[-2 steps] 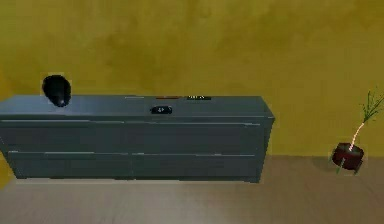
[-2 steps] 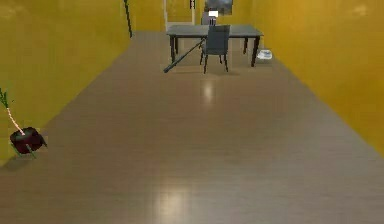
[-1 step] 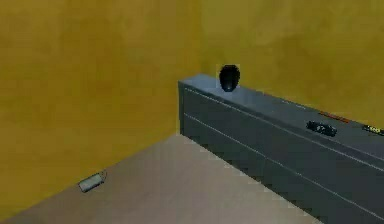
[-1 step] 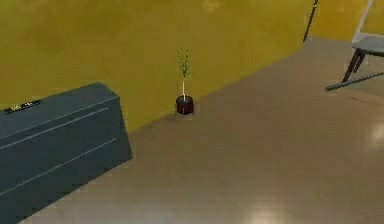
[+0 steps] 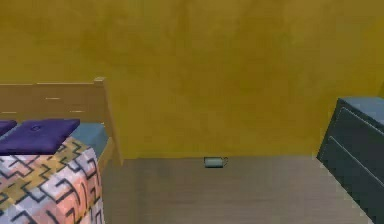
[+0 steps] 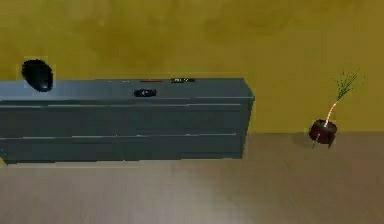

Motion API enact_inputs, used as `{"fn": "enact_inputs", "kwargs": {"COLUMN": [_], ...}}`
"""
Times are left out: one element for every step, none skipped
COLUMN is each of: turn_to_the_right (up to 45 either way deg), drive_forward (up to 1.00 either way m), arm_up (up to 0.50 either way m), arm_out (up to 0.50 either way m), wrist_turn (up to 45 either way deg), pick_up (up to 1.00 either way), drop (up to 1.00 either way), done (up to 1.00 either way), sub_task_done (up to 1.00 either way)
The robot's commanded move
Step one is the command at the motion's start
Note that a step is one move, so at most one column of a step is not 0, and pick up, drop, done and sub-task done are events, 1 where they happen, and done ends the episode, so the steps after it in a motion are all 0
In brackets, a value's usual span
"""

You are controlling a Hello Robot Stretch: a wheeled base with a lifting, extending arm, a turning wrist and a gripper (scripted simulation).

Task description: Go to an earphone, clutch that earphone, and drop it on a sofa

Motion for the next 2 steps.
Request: {"fn": "enact_inputs", "kwargs": {"turn_to_the_right": [0.0,-45.0], "drive_forward": [0.35,0.00], "arm_up": [0.00,0.00], "arm_out": [0.00,0.00], "wrist_turn": [0.0,0.0], "pick_up": [0.00,0.00], "drop": [0.00,0.00], "done": [0.00,0.00], "sub_task_done": [0.00,0.00]}}
